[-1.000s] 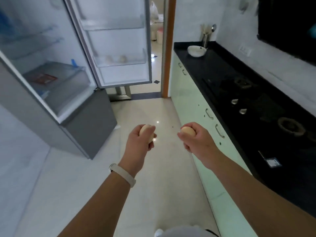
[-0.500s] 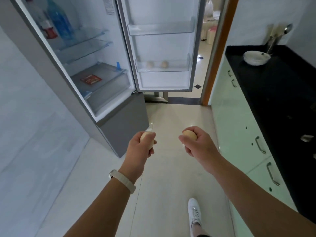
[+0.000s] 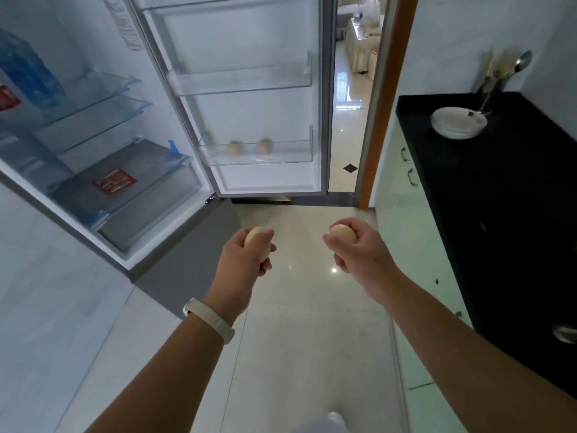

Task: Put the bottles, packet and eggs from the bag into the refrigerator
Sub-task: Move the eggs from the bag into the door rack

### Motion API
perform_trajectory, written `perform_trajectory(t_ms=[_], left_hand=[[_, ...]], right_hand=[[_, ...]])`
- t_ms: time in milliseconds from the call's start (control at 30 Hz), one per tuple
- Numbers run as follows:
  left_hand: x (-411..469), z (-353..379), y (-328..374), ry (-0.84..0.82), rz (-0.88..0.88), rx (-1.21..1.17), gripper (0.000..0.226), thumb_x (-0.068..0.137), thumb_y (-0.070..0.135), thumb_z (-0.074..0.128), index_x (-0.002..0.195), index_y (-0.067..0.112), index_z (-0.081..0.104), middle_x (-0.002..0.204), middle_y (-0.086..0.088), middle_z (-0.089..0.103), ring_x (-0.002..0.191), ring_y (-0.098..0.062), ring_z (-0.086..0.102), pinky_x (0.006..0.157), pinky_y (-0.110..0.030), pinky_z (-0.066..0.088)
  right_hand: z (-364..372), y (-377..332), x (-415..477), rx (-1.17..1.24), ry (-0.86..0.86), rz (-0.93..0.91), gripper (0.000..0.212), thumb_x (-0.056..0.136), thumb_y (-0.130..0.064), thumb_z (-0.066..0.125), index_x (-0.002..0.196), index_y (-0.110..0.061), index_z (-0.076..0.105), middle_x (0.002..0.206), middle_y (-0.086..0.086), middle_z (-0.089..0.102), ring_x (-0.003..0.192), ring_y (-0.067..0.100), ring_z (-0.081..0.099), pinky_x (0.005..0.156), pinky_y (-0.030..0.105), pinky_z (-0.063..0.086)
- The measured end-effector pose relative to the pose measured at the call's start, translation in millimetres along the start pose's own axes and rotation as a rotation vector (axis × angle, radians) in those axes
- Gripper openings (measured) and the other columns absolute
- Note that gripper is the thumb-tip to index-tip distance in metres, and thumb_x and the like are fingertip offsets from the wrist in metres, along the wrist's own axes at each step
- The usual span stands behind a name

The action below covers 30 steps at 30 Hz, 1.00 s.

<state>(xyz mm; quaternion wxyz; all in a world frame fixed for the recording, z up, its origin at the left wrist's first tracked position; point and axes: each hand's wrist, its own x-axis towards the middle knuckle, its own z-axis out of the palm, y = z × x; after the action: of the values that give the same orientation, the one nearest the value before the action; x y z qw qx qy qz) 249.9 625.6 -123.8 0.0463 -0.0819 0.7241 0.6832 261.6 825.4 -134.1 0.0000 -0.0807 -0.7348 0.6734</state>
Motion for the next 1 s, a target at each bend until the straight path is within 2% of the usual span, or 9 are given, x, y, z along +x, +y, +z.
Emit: perform_trajectory(t_ms=[67,200,433,667,800,1000], left_hand=[[12,4,5,0.01,-0.011,-0.019,0.026,0.087,0.035,0.062,0.097,0.01,0.063,0.08,-0.006,0.063,0.059,-0.015,0.052,0.06,-0.033,0.044],[39,-1,10,0.049,-0.009,-0.001,0.019,0.096,0.027,0.058,0.102,0.01,0.063,0.085,-0.009,0.064,0.059,-0.015,0.052,0.059,-0.03,0.045],[109,-26,8,0.077,-0.022,-0.053,0.016,0.097,0.025,0.057,0.099,0.01,0.063,0.082,-0.008,0.063,0.057,-0.014,0.05,0.054,-0.027,0.043],[205,-66,4,0.0,-0.045,-0.104,0.013,0.097,0.024,0.057,0.095,0.012,0.061,0.081,-0.005,0.064,0.053,-0.013,0.049,0.051,-0.025,0.041],[262,-95,12,-0.058,-0.059,-0.11,0.017,0.097,0.025,0.057,0.098,0.009,0.063,0.083,-0.004,0.067,0.054,-0.012,0.05,0.056,-0.028,0.043],[331,-128,30,-0.14,-0.021,-0.051,0.023,0.095,0.033,0.058,0.104,0.012,0.064,0.083,0.0,0.068,0.055,-0.008,0.054,0.061,-0.029,0.048]], right_hand=[[-1,-4,19,0.019,-0.007,-0.001,0.016,0.085,-0.022,0.07,0.096,-0.016,0.061,0.077,0.006,0.056,0.061,0.016,0.054,0.054,0.025,0.047],[7,-9,49,-0.003,-0.052,-0.009,0.015,0.086,-0.021,0.069,0.097,-0.015,0.06,0.078,0.007,0.056,0.06,0.015,0.054,0.053,0.023,0.046],[43,-12,121,0.012,-0.083,0.017,0.018,0.084,-0.017,0.069,0.097,-0.008,0.061,0.072,0.007,0.054,0.055,0.015,0.05,0.049,0.026,0.043],[97,-15,194,-0.036,-0.04,0.052,0.014,0.084,-0.016,0.067,0.097,-0.013,0.063,0.076,0.015,0.059,0.057,0.018,0.052,0.05,0.031,0.043],[133,-29,237,-0.092,0.006,0.05,0.014,0.084,-0.018,0.067,0.096,-0.014,0.062,0.08,0.018,0.06,0.056,0.017,0.052,0.049,0.028,0.043],[172,-42,287,-0.144,0.105,0.059,0.013,0.083,-0.021,0.07,0.093,-0.019,0.063,0.073,0.005,0.058,0.054,0.015,0.051,0.05,0.027,0.042]])
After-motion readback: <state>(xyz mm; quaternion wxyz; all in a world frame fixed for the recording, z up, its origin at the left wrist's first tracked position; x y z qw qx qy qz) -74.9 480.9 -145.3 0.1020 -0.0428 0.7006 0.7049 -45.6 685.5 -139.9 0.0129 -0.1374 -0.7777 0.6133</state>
